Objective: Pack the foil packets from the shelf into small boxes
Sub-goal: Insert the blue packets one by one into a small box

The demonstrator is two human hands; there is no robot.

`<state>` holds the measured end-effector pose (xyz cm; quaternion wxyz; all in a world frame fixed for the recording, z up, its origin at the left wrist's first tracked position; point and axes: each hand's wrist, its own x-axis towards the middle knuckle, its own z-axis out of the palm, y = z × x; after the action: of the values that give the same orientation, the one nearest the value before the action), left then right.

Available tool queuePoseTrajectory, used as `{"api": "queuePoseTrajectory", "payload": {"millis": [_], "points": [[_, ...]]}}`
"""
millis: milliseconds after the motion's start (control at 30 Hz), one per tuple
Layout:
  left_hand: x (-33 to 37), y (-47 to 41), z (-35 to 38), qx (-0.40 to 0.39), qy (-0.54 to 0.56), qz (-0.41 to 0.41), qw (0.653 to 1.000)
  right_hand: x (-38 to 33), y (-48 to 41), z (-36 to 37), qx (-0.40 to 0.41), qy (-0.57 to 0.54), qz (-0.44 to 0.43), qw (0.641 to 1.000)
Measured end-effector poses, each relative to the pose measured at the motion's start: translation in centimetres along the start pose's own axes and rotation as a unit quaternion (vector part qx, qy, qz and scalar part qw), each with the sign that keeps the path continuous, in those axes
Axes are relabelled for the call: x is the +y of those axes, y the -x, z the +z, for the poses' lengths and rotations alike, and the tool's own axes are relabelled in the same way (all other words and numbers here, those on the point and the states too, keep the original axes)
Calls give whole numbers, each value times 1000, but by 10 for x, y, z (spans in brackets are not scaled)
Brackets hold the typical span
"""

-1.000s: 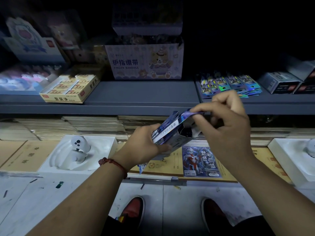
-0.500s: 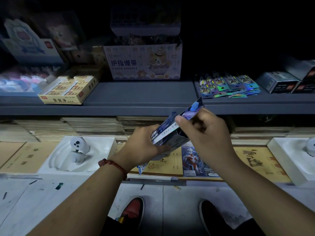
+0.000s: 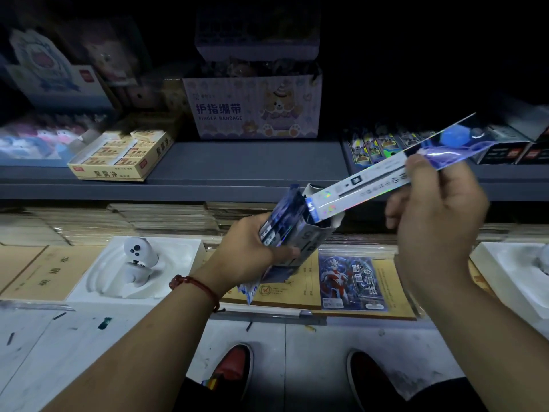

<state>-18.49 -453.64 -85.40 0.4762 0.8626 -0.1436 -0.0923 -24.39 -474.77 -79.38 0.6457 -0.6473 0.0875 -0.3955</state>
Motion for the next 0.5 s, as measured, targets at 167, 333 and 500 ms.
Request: {"api": "queuePoseTrajectory", "payload": {"millis": [167, 333, 500], "points": [[3, 2, -2, -6, 55, -15, 998, -2, -4, -3, 13, -7, -15, 1000], [5, 4, -1, -15, 66, -19, 997, 5, 2, 0, -22, 32, -18, 999], [5, 5, -1, -22, 70, -10, 997, 10, 7, 1, -88, 113, -54, 988]]}}
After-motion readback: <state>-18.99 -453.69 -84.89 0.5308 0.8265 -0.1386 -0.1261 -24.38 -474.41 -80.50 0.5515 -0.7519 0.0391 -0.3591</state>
